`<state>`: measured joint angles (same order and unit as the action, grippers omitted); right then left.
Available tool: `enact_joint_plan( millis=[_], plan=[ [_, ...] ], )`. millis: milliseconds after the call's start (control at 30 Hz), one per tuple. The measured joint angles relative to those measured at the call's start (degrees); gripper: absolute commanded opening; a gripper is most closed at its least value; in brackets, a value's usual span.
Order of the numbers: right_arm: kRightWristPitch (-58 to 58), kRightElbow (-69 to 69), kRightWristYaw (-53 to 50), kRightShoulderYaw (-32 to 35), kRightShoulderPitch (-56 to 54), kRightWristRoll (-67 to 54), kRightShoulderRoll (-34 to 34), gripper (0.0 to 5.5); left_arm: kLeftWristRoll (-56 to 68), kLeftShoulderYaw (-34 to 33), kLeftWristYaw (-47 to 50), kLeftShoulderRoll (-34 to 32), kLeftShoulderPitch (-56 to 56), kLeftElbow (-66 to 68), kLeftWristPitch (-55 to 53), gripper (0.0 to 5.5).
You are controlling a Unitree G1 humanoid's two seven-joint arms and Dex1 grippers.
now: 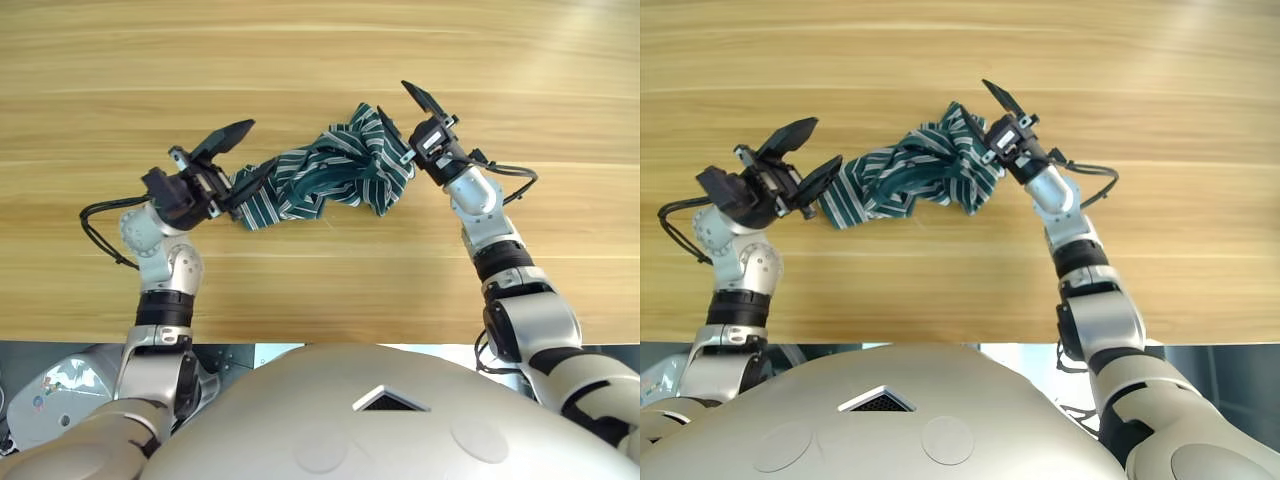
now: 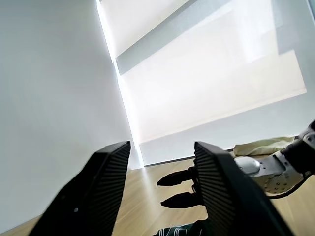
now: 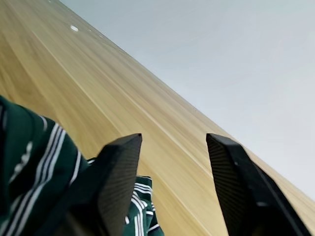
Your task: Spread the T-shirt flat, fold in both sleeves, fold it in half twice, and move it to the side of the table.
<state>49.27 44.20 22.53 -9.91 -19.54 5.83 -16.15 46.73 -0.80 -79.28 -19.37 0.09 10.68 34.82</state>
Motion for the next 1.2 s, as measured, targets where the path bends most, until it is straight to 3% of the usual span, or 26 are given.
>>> enact_joint_plan(
  millis=[200, 300, 433, 667, 767, 867, 1067, 1200],
  plan=[
    [4.4, -9.4, 17.1, -3.8, 8.7, -10.7, -6.8, 2.59, 5.4, -0.8, -11.5, -0.4, 6.0, -5.5, -4.3, 2.59],
    [4.9, -13.0, 21.8, -4.5, 11.5, -15.2, -8.1, 2.59, 3.1, -1.5, -12.3, -0.8, 6.9, -5.6, -3.2, 2.59],
    [3.4, -10.5, 16.9, -2.9, 10.6, -7.4, -9.0, 2.59, -13.3, -2.8, -6.6, -0.6, 3.5, 3.7, 6.7, 2.59],
    [2.0, -9.9, 9.6, -1.3, 9.4, -0.6, -9.2, 2.59, -41.0, -6.4, 16.5, -1.3, -4.0, 16.6, 21.0, 2.59],
    [1.8, -9.9, 8.3, -0.9, 9.0, -0.2, -9.1, 2.59, -44.1, -5.2, 20.6, -2.2, -4.0, 17.9, 22.8, 2.59],
    [1.2, -9.6, 6.8, -0.6, 8.0, 0.3, -9.1, 2.59, -39.5, -2.8, 21.0, -3.6, -3.2, 16.0, 22.8, 2.59],
    [0.8, -15.5, 11.3, 0.5, 8.4, -11.2, -9.0, 2.59, -43.0, 0.6, 24.6, -5.7, -3.2, 19.4, 23.8, 2.59],
    [-0.6, -14.3, 8.8, 0.4, 8.4, -5.3, -9.0, 2.59, -47.1, 2.4, 28.1, -6.6, -3.1, 21.1, 23.9, 2.59]
  ],
)
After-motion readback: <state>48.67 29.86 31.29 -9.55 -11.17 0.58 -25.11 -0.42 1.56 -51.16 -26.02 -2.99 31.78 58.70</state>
